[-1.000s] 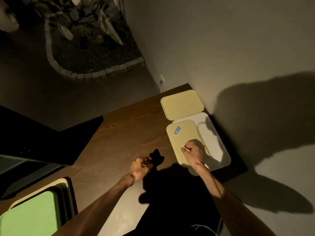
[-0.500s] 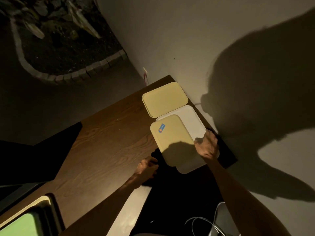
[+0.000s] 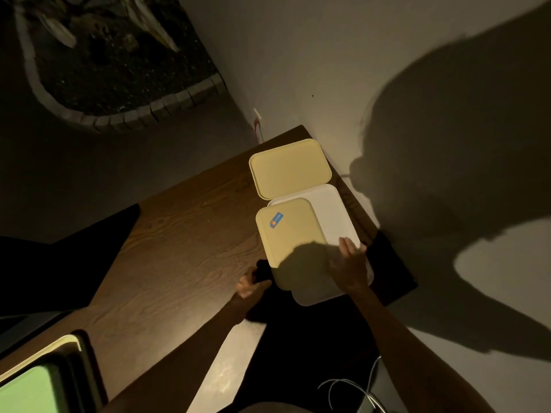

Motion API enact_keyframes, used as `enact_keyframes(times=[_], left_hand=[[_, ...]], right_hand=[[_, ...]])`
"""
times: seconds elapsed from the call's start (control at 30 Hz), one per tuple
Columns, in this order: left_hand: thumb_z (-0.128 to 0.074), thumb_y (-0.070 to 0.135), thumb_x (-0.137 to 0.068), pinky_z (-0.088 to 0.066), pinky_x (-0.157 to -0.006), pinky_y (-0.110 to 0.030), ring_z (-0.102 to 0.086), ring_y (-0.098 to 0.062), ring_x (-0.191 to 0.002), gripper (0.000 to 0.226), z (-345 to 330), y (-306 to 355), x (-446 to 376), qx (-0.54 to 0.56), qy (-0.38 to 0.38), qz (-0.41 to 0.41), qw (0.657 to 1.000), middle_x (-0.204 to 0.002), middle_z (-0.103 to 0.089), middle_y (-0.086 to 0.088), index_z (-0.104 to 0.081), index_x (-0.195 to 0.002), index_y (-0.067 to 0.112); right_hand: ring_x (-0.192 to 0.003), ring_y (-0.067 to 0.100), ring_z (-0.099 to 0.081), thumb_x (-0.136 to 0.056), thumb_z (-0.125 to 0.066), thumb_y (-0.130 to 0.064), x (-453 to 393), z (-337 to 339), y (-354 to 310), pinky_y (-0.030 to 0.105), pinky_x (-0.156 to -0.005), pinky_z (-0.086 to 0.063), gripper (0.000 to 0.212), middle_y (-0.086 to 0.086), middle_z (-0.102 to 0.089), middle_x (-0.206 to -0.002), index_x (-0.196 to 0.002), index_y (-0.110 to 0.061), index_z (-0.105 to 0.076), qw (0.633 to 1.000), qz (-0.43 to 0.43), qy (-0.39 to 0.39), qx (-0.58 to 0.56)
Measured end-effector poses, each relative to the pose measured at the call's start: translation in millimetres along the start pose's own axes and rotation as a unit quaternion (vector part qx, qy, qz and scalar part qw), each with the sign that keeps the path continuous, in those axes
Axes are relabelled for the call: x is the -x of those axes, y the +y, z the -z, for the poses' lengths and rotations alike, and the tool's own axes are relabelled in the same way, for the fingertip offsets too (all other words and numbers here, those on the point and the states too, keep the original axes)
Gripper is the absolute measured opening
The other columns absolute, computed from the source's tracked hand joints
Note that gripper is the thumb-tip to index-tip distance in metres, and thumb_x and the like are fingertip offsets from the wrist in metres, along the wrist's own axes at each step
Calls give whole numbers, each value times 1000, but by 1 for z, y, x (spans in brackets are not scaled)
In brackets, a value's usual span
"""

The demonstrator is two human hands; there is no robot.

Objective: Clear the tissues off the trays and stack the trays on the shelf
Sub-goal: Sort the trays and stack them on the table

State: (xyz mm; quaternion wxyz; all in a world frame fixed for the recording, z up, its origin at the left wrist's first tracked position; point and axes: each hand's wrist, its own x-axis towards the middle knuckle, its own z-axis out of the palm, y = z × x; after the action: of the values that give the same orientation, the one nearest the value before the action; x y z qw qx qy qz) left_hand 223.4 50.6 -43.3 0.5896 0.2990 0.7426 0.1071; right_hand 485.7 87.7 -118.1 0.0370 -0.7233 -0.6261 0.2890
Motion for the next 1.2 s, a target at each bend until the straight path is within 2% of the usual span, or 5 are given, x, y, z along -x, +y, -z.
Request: enact_keyframes(times=[0.17,0.5,0.87,1.0,1.2], left_hand=[[-70,17,-88,-54,-92,-49,-58,-31,-108,37,4,5,-9,125,20,37,991,-118,-60,-10,-56,-122,10],[-80,19,-77,-62,-73,-47,-68,-32,-85,23,37,-58,4,101,135,82,982,-97,-69,-14,-58,-83,19],[-84,23,-73,-61,-67,-35,-69,-26,-80,37,88,-116,35,126,109,103,981,-97,-70,-14,-62,-99,7],[-83,27,-75,-56,-72,-35,-72,-23,-83,41,109,-114,53,146,67,51,986,-99,-74,-5,-61,-100,3],[-80,30,-78,-57,-76,-37,-69,-15,-89,32,126,-89,72,126,17,-67,990,-95,-76,0,-70,-103,12]], right_hand=[[-108,32,-56,-84,-52,-24,29,-12,-31,50,-95,-41,42,8,-58,-117,-124,-14,-59,992,118,40,-13],[-145,40,-28,-85,-48,-36,55,-75,-57,47,-123,-4,66,26,-43,-149,-138,3,-52,981,132,-90,109],[-129,41,-50,-76,-53,-41,80,-92,-108,38,-115,-9,56,20,-57,-137,-120,-8,-63,975,169,-140,43],[-107,34,-62,-85,-45,-44,76,-80,-127,47,-96,-39,40,14,-68,-104,-84,-12,-69,969,200,-134,52],[-113,33,-60,-96,-49,-40,64,-30,-186,35,-90,-51,38,13,-56,-132,-111,-12,-69,970,93,-205,88]])
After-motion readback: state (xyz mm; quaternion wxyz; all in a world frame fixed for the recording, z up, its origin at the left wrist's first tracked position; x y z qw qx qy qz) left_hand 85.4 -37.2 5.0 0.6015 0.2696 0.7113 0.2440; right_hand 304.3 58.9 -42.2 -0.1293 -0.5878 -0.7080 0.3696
